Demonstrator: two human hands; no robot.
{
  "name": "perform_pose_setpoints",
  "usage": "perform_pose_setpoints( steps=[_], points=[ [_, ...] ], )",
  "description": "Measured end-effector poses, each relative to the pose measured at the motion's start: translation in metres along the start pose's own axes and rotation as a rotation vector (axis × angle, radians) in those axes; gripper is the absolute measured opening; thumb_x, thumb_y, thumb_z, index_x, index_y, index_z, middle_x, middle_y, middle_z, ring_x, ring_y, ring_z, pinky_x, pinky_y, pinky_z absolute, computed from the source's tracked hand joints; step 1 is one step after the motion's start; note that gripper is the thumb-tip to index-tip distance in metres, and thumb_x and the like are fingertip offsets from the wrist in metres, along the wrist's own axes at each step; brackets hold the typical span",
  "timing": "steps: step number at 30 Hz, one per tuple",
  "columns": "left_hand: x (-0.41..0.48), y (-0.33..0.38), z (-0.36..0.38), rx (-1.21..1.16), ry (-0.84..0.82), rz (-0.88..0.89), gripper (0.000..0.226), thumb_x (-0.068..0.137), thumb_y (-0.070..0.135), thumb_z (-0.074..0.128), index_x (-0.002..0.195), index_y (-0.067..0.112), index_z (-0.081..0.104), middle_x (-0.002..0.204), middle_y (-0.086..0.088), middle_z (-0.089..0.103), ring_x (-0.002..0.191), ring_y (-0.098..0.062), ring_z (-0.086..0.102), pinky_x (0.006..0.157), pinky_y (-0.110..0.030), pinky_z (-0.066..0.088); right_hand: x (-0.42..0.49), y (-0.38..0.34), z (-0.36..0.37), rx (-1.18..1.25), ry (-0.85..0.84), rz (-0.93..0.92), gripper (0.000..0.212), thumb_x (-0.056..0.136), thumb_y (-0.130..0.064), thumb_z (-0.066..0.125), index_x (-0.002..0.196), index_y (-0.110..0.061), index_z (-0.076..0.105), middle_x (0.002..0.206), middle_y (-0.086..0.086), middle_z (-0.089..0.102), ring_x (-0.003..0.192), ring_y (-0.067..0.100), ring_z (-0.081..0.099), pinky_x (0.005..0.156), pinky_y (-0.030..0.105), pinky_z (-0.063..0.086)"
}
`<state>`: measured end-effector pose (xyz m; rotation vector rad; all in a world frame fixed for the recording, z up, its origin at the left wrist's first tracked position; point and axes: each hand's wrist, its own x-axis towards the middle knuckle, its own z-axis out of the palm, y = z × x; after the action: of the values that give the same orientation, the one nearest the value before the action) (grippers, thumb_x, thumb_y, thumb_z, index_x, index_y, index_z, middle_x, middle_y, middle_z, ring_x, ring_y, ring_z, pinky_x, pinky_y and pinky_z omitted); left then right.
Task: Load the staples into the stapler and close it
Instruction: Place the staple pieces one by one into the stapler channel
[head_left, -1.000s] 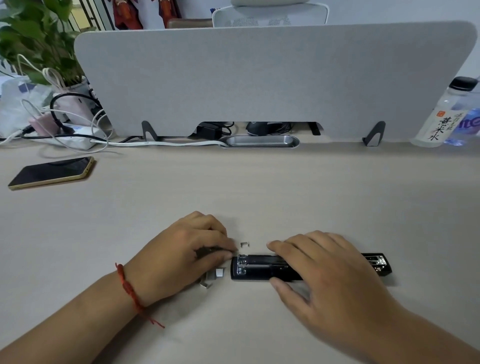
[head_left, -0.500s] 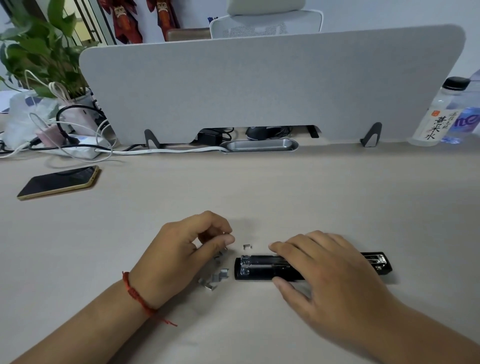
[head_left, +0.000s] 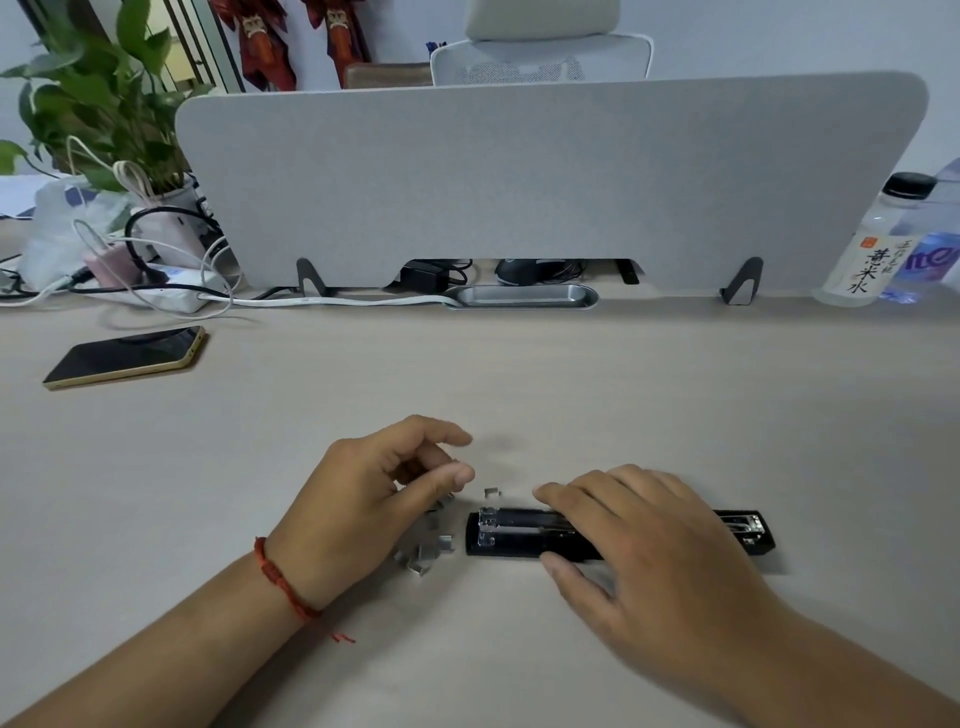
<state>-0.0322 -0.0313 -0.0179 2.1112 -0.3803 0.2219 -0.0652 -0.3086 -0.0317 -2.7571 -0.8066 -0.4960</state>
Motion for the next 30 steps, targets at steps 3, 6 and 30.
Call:
perform_pose_setpoints(
  steps=[3,6,30],
  points=[
    [0.0,-0.002,0.001,-0.009,-0.01,0.002,0.01,0.095,0.05,0.077,0.098,0.04,0.079,0.085,0.01,0.08,0.074,-0.009,0.073,0.07,-0.016,0.056,-0.001,0.001,0.001,-0.002,-0.004,0.003,0.043,0.099,-0.055,0.058,0.135,-0.032,0.061,0.113,-0.017,0.064,0.101,0.018,0.06,0.092,0.039,0.051],
    [-0.002,-0.002,0.001,-0.04,-0.007,-0.002,0.018,0.093,0.051,0.07,0.101,0.037,0.08,0.087,0.005,0.079,0.074,-0.007,0.072,0.072,-0.015,0.055,-0.001,0.001,0.002,0.002,-0.008,0.006,0.043,0.099,-0.055,0.058,0.135,-0.032,0.061,0.113,-0.017,0.064,0.101,0.018,0.06,0.093,0.039,0.05],
    [-0.011,0.009,0.009,-0.125,-0.21,-0.155,0.02,0.092,0.038,0.079,0.112,0.035,0.079,0.097,0.004,0.078,0.067,-0.005,0.062,0.059,-0.024,0.054,0.0,0.001,0.004,-0.005,-0.009,-0.011,0.039,0.099,-0.053,0.057,0.132,-0.032,0.06,0.111,-0.015,0.063,0.098,0.021,0.06,0.089,0.042,0.051]
  ],
)
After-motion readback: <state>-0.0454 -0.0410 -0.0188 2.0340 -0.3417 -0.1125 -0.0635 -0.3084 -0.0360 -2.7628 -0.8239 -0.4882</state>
